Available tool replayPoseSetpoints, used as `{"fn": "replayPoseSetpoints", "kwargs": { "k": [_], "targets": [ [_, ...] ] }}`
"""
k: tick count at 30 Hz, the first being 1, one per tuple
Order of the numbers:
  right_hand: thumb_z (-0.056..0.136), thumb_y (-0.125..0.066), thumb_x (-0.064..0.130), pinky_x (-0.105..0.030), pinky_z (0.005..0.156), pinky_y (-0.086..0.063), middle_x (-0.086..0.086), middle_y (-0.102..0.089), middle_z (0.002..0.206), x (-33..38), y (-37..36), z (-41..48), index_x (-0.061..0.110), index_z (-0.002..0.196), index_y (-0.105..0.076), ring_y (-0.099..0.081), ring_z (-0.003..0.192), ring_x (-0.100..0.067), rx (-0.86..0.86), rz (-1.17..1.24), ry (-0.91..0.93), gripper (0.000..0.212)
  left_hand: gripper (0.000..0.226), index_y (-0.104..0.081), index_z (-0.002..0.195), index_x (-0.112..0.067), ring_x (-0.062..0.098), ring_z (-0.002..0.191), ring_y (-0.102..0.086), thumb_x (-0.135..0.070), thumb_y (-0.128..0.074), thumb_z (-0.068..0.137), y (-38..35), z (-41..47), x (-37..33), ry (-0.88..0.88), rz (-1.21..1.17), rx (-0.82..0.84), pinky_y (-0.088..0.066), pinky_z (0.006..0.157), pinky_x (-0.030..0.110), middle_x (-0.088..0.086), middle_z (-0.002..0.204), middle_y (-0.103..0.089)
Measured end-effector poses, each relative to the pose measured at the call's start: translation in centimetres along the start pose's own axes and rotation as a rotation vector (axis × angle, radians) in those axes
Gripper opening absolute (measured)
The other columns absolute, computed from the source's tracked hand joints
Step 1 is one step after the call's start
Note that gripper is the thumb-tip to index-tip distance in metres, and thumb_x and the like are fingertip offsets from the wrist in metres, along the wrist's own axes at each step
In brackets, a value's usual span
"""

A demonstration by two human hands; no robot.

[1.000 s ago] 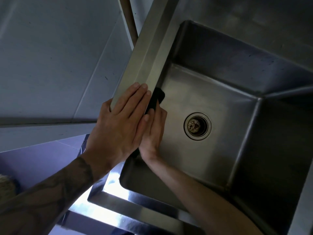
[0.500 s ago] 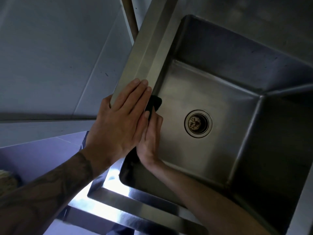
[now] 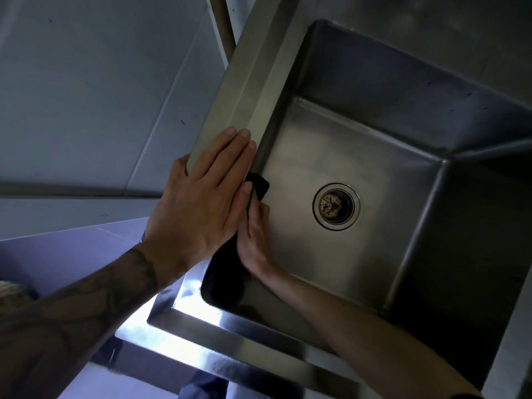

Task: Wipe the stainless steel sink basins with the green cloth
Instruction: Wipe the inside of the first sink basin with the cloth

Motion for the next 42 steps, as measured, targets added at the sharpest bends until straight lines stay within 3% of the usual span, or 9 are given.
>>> {"fn": "replayPoseSetpoints", "kwargs": {
  "k": [5,11,16,20,24,30,34,38,42],
  "targets": [
    [0.114,-0.036,0.025,-0.043,0.124,-0.031,-0.015,-0.034,0.158,-1.2,-0.1,0.1,0.02,0.166,-0.02,-0.039,0.147,-0.027,0.069,-0.032,-0.064,0.054,0.054,-0.039,0.162,-0.007,0.023,0.161,-0.03,-0.034,-0.03,0.116,0.2,0.2,0.0,0.013,-0.02,-0.03,-0.048,0.097,0.054,0.009,0.172,-0.035],
    [0.11,-0.037,0.035,-0.026,0.127,-0.021,-0.011,-0.029,0.17,-1.4,0.3,-4.8,0.011,0.164,-0.026,-0.029,0.156,-0.019,0.33,-0.18,0.124,0.06,0.055,-0.036,0.163,-0.007,0.024,0.162,-0.028,-0.035,-0.027,0.117,0.2,0.2,-0.2,0.013,0.014,-0.007,-0.048,0.097,0.055,0.01,0.173,-0.033],
    [0.114,-0.036,0.025,-0.039,0.123,-0.032,-0.015,-0.026,0.17,-2.9,0.8,-2.7,0.013,0.166,-0.015,-0.035,0.152,-0.032,0.499,-0.437,0.071,0.057,0.056,-0.036,0.164,-0.009,0.022,0.162,-0.027,-0.036,-0.024,0.117,0.3,0.2,-0.2,0.024,0.021,0.002,-0.048,0.098,0.054,0.008,0.173,-0.032],
    [0.114,-0.038,0.028,-0.037,0.117,-0.038,-0.013,-0.047,0.158,-1.5,1.5,-4.4,0.012,0.161,-0.035,-0.047,0.143,-0.027,0.556,-0.471,0.183,0.049,0.057,-0.035,0.164,-0.01,0.022,0.162,-0.027,-0.037,-0.02,0.116,0.2,0.3,-0.2,0.025,0.043,0.016,-0.048,0.098,0.055,0.007,0.174,-0.032],
    [0.111,-0.046,0.035,-0.004,0.101,-0.035,-0.005,-0.066,0.13,0.4,3.3,-6.7,0.014,0.138,-0.06,-0.06,0.121,-0.011,0.506,-0.332,0.334,0.037,0.059,-0.034,0.165,-0.011,0.022,0.162,-0.026,-0.04,-0.017,0.116,0.1,0.2,0.0,0.036,0.045,0.016,-0.047,0.1,0.054,0.007,0.174,-0.031],
    [0.113,-0.035,0.041,-0.037,0.108,-0.041,-0.009,-0.052,0.149,-4.8,2.6,-4.0,0.033,0.16,-0.039,-0.053,0.133,-0.031,0.684,-0.81,0.157,0.047,0.06,-0.033,0.166,-0.013,0.02,0.163,-0.024,-0.043,-0.019,0.115,0.2,0.1,0.1,0.056,0.024,0.021,-0.044,0.109,0.055,0.005,0.174,-0.03],
    [0.112,-0.033,0.048,-0.033,0.107,-0.04,-0.001,-0.053,0.146,-3.7,2.9,-4.7,0.04,0.156,-0.042,-0.054,0.13,-0.023,0.725,-0.798,0.271,0.046,0.062,-0.035,0.165,-0.013,0.021,0.162,-0.025,-0.046,-0.024,0.114,0.3,-0.3,-0.1,0.066,-0.009,0.044,-0.028,0.125,0.058,0.006,0.174,-0.031],
    [0.11,-0.034,0.052,-0.009,0.098,-0.037,0.009,-0.058,0.132,-1.8,5.2,-7.9,0.046,0.15,-0.042,-0.057,0.118,-0.007,0.677,-0.565,0.41,0.042,0.059,-0.037,0.164,-0.012,0.021,0.162,-0.027,-0.041,-0.028,0.114,0.7,-3.5,-0.9,0.136,-0.065,0.033,-0.019,0.129,0.06,0.007,0.173,-0.033],
    [0.112,-0.033,0.048,-0.029,0.106,-0.038,0.0,-0.056,0.142,-4.7,4.5,-5.8,0.036,0.154,-0.047,-0.055,0.129,-0.02,0.743,-0.742,0.199,0.045,0.06,-0.034,0.165,-0.011,0.022,0.162,-0.025,-0.039,-0.031,0.113,0.6,-11.1,-3.2,0.237,-0.026,0.007,-0.015,0.129,0.065,0.007,0.174,-0.03]
  ]
}}
Point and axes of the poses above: each hand's wrist, its own z-axis towards the middle knuckle, its own y-axis out of the back of the hand, x = y × z, the point moved 7 cm from there along z, towards the middle knuckle
